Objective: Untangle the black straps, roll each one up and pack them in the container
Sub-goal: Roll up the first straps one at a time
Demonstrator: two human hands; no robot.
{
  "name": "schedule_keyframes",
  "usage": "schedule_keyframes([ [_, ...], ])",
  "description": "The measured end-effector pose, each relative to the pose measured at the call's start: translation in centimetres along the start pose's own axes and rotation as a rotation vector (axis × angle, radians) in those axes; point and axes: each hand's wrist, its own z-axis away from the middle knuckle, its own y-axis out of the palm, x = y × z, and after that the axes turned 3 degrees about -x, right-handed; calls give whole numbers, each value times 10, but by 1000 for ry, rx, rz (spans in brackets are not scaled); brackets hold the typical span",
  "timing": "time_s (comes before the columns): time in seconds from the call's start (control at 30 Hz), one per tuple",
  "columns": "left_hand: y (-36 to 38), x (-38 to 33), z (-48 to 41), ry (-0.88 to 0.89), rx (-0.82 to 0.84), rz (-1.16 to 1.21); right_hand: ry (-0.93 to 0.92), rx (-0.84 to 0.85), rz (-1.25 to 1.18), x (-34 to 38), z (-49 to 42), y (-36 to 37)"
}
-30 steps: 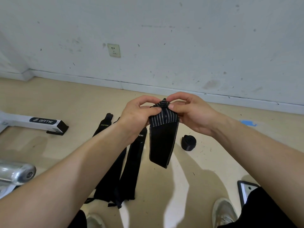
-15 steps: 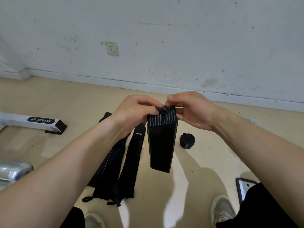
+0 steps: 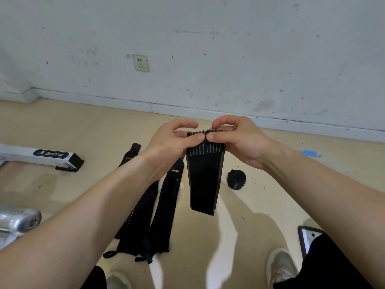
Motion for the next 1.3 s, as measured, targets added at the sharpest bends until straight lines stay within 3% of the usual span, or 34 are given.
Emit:
schedule_keyframes([
  [0.1,2,3,1,50,47,-77,-23,-27,-31,-1,-2,0],
  [0.23,4,4,0,100,-14,-108,-40,-59,3,-3,-3,-1],
  [0.43,6,5,3,113,-61,-81,-155,-31,371,-4,-1,-3],
  [0.7,4,-1,3,100,-47,7,-86,58,126,-2,0,0],
  [0.9,4,-9,7,-75,58,284,-107,42,102,0,0,2],
  [1.1,5,-10,10,-144,125,365,-122,3,122,-2,-1,0],
  [1.3,9,-8,10,-127,-38,305,-93,-8,162,-3,-1,2],
])
